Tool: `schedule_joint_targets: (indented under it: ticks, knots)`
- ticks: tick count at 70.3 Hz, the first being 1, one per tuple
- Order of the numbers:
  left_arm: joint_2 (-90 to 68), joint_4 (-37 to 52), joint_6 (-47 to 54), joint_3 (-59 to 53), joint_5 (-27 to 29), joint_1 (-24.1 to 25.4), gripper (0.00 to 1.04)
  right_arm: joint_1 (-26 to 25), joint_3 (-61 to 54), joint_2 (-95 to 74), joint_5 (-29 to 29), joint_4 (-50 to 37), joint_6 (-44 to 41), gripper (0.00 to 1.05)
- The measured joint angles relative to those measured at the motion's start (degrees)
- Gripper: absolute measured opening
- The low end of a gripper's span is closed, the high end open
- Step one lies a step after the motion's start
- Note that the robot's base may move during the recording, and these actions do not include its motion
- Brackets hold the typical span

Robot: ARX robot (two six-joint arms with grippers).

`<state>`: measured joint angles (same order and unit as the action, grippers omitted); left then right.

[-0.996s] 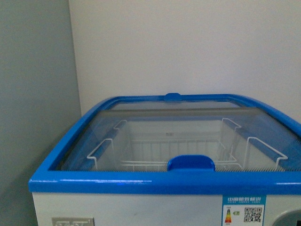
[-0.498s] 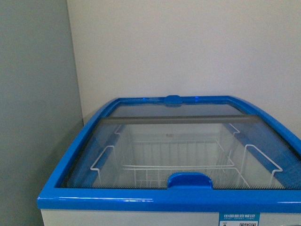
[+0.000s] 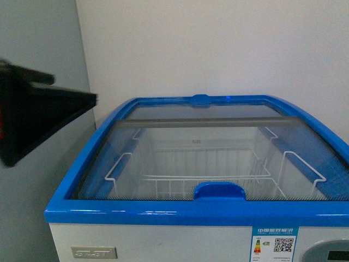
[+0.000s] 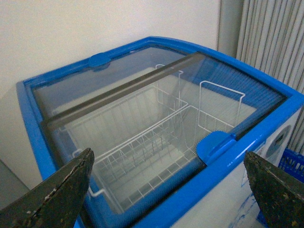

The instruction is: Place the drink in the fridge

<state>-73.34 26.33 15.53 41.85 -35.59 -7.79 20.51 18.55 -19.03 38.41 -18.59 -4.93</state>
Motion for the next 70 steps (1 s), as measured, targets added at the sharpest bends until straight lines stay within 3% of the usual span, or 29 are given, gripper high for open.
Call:
schedule_joint_targets:
  ticks: [12,30,49,70]
  knots:
    - [-13.1,0.8,5.6,11.3,2.7,-4.0,0.97,0.0,0.0,0.0,0.0,0.0,0.0,0.43]
    - [-27.4,-4.0,17.5,23.4,1.0,-9.1,0.97,0.0,0.0,0.0,0.0,0.0,0.0,0.43]
    - [-33.3,-18.8,29.6,33.0,-2.3,-12.9,0.97,0.0,0.0,0.0,0.0,0.0,0.0,0.43]
    - [-37.7,-31.7,33.2,39.7,-2.0,-13.9,0.97,0.0,0.0,0.0,0.0,0.0,0.0,0.43]
